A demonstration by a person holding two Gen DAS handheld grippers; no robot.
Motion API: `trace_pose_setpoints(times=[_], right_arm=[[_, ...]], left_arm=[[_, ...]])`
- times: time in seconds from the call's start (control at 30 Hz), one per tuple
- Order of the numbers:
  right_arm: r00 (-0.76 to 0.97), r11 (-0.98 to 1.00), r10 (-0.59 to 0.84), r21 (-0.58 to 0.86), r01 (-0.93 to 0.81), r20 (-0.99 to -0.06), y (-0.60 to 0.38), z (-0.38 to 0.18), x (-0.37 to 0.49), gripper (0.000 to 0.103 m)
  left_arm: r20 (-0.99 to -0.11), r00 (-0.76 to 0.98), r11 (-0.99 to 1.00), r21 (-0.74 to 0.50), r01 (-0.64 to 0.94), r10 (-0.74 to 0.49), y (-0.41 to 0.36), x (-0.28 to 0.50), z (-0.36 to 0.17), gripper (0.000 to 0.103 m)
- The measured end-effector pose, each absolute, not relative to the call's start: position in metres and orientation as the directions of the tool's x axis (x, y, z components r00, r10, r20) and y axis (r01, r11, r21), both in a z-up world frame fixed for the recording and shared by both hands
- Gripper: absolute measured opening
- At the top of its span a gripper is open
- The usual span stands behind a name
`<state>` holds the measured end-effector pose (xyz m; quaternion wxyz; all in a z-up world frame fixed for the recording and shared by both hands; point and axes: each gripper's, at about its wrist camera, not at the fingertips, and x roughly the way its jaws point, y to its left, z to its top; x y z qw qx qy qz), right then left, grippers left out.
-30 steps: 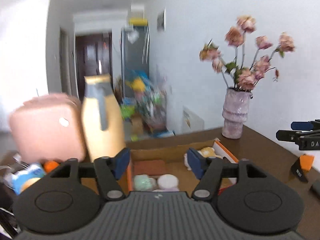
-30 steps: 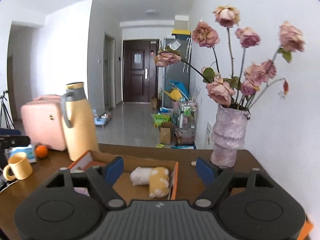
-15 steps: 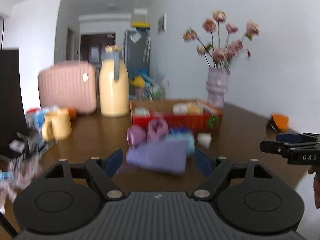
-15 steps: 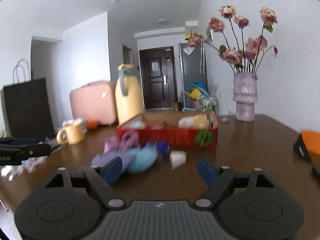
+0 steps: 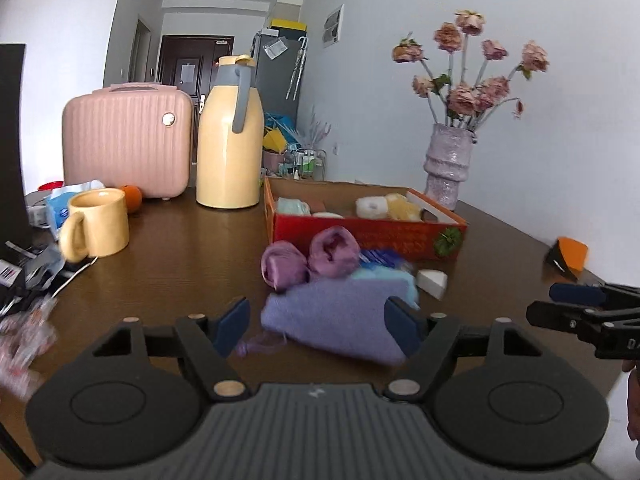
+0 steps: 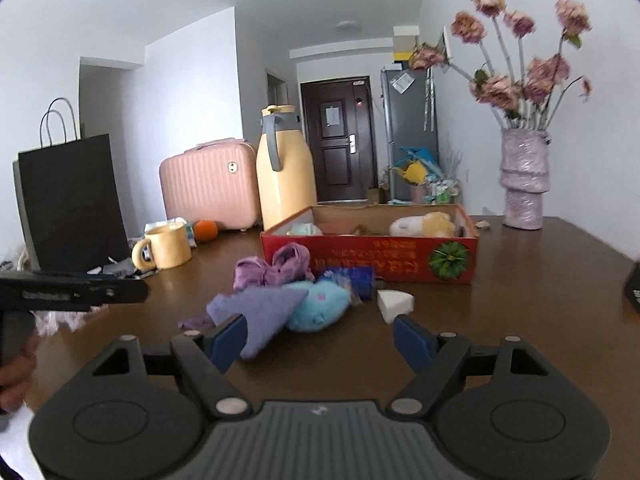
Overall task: Organize soft objects
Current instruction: 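Move both grippers back over the mauve satin scrunchies, then grasp one mauve scrunchie with the left gripper while the right grasps the other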
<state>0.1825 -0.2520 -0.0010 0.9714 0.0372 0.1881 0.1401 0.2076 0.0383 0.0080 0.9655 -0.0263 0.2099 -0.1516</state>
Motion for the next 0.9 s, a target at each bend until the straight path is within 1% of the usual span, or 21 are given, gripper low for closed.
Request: trace_pose_setpoints(times=[0.03,0.1,0.13,0.17,0.23,0.3,0.33,0.4,0.43,0.47,0.5,0.53,0.57,0.6,0.63,0.73,0.9], right_arm=[[0.882,0.953,0.300,0.142,-0.266,-0.362,-0.250,0.000,0.197,0.079],[0.866,0.945,0.325,0.179,-0.275,-0.381,-0.245,0.001,0.228,0.072],[0.855,0.938,0.344,0.195,-0.288,-0.389,-0.241,0.001,0.246,0.071],[0.844,0.931,0.361,0.208,-0.300,-0.397,-0.237,0.001,0.262,0.070],[0.827,0.918,0.394,0.212,-0.335,-0.401,-0.226,0.002,0.296,0.070],[0.814,0.913,0.409,0.195,-0.359,-0.413,-0.215,0.000,0.327,0.069],[0.807,0.912,0.410,0.190,-0.364,-0.424,-0.209,-0.001,0.343,0.068],[0.791,0.910,0.414,0.207,-0.359,-0.450,-0.201,-0.004,0.370,0.063],[0.779,0.910,0.415,0.218,-0.353,-0.469,-0.196,-0.007,0.384,0.061],[0.769,0.910,0.414,0.227,-0.346,-0.487,-0.193,-0.011,0.397,0.056],[0.758,0.910,0.415,0.237,-0.341,-0.503,-0.190,-0.015,0.408,0.048],[0.748,0.906,0.422,0.252,-0.339,-0.512,-0.188,-0.020,0.416,0.042],[0.740,0.903,0.430,0.266,-0.338,-0.517,-0.187,-0.025,0.423,0.029],[0.735,0.901,0.432,0.278,-0.333,-0.522,-0.186,-0.029,0.428,0.019],[0.733,0.901,0.432,0.287,-0.325,-0.526,-0.185,-0.032,0.431,0.015],[0.735,0.903,0.429,0.278,-0.328,-0.525,-0.184,-0.036,0.431,0.009],[0.745,0.897,0.439,0.292,-0.331,-0.503,-0.186,-0.034,0.430,0.005]], left_arm=[[-0.397,0.865,0.952,-0.119,0.283,-0.306,0.040,0.221,0.008,0.072],[-0.403,0.863,0.953,-0.127,0.276,-0.304,0.044,0.252,0.008,0.068],[-0.408,0.860,0.951,-0.138,0.276,-0.308,0.046,0.270,0.007,0.063],[-0.419,0.851,0.949,-0.154,0.275,-0.315,0.049,0.289,0.005,0.061],[-0.466,0.826,0.947,-0.203,0.249,-0.317,0.053,0.330,-0.001,0.061],[-0.486,0.807,0.938,-0.251,0.239,-0.335,0.057,0.366,-0.009,0.061],[-0.503,0.797,0.938,-0.263,0.226,-0.333,0.057,0.379,-0.012,0.061],[-0.501,0.786,0.927,-0.278,0.250,-0.362,0.057,0.397,-0.019,0.061],[-0.514,0.774,0.924,-0.292,0.248,-0.370,0.058,0.404,-0.022,0.059],[-0.533,0.760,0.922,-0.309,0.236,-0.373,0.059,0.412,-0.027,0.052],[-0.545,0.749,0.918,-0.327,0.225,-0.378,0.061,0.419,-0.032,0.048],[-0.545,0.746,0.914,-0.341,0.219,-0.383,0.063,0.424,-0.036,0.042],[-0.542,0.743,0.908,-0.354,0.222,-0.393,0.065,0.426,-0.039,0.034],[-0.541,0.735,0.901,-0.367,0.231,-0.409,0.066,0.428,-0.042,0.029],[-0.537,0.730,0.894,-0.378,0.240,-0.422,0.067,0.430,-0.043,0.023],[-0.538,0.712,0.879,-0.406,0.249,-0.450,0.067,0.436,-0.048,0.017],[-0.529,0.716,0.879,-0.397,0.265,-0.455,0.065,0.433,-0.046,0.015]])
